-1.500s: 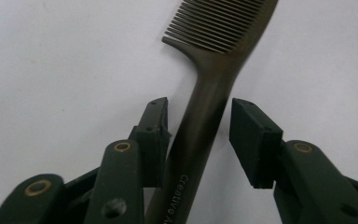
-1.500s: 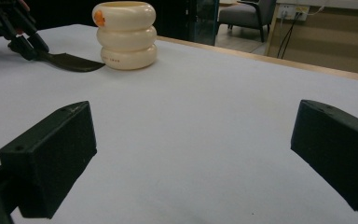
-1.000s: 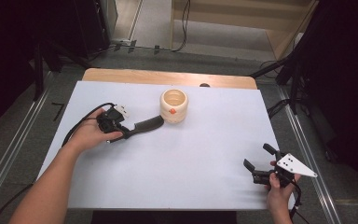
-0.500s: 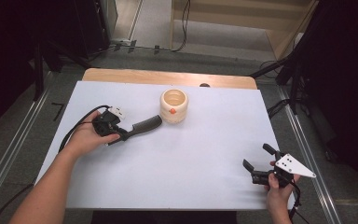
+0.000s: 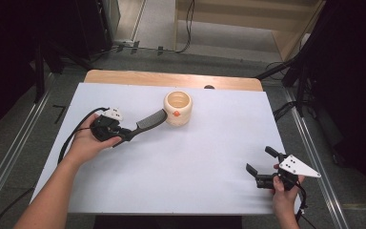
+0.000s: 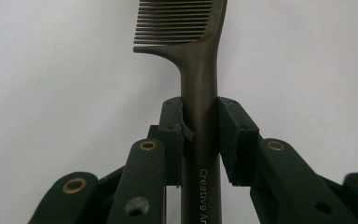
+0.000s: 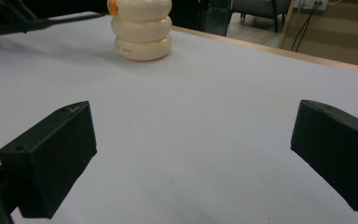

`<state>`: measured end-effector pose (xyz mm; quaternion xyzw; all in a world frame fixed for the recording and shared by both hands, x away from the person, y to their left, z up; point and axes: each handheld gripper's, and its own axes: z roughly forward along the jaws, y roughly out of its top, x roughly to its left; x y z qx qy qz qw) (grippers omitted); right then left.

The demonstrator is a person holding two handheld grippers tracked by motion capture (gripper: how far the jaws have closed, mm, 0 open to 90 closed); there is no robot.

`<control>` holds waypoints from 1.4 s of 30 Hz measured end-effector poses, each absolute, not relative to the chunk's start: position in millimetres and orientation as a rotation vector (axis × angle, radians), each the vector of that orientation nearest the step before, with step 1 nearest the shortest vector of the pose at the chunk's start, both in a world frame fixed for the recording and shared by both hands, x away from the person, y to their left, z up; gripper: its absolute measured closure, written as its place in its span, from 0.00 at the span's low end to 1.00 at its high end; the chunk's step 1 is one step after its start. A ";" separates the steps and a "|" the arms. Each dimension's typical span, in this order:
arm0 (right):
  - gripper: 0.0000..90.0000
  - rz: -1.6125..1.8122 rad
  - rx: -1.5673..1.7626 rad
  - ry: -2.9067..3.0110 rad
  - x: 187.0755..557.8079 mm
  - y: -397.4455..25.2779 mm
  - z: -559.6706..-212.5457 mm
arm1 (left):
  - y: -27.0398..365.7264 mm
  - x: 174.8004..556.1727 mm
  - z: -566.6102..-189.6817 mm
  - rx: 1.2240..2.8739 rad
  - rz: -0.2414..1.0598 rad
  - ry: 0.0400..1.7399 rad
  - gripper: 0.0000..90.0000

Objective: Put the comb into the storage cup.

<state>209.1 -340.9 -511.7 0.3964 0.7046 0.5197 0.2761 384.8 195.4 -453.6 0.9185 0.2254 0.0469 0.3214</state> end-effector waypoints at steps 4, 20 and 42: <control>0.00 1.391 1.064 1.913 209.5 -337.4 -510.8 | 194.9 380.2 -452.8 2.389 0.136 0.590 0.80; 0.00 1.461 1.021 1.957 223.1 -300.8 -483.7 | 185.0 354.1 -439.6 2.220 0.197 0.557 0.80; 0.10 1.552 0.975 1.966 253.9 -241.4 -440.2 | 164.9 333.1 -443.5 2.074 0.333 0.629 0.80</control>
